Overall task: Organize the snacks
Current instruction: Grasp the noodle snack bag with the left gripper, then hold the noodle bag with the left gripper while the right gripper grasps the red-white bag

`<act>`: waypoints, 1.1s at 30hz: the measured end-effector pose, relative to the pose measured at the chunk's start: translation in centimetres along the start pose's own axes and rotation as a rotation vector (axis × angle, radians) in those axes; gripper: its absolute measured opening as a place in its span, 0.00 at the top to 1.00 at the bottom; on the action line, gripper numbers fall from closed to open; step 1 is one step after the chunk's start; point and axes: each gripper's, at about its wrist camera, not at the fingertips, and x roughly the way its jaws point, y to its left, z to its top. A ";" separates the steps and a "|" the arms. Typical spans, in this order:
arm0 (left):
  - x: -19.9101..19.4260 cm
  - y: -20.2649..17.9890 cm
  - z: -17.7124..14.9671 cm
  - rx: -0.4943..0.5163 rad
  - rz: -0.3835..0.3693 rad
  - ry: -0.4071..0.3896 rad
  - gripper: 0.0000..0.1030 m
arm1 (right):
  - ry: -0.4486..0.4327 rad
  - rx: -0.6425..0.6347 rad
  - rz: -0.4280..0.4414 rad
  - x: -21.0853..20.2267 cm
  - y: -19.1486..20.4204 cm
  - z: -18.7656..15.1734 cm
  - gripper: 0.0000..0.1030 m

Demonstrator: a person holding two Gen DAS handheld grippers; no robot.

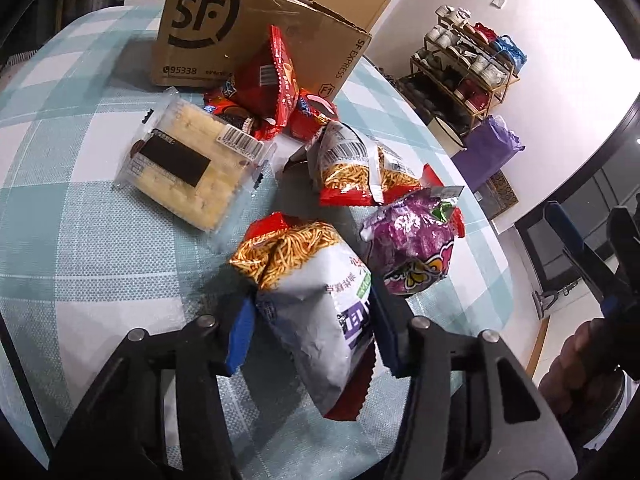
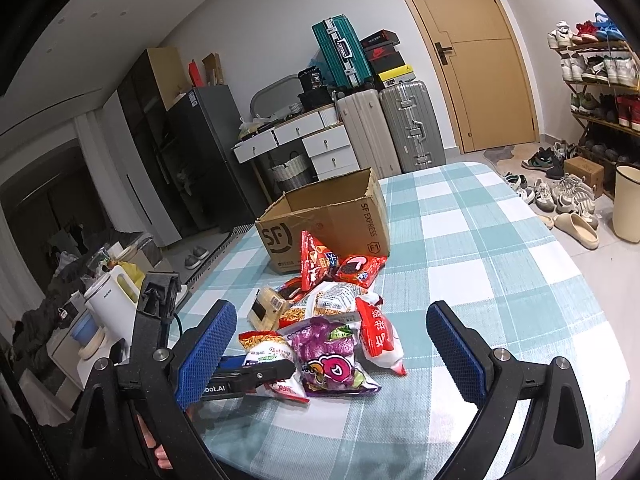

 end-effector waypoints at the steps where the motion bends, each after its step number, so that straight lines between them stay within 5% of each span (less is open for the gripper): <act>1: 0.0 0.0 0.0 0.001 0.004 -0.002 0.54 | 0.002 0.000 -0.003 0.1 -0.1 0.0 0.05; 33: -5.2 2.7 0.7 -0.008 0.018 -0.082 0.54 | 0.094 0.038 -0.082 3.8 -3.4 -2.1 0.05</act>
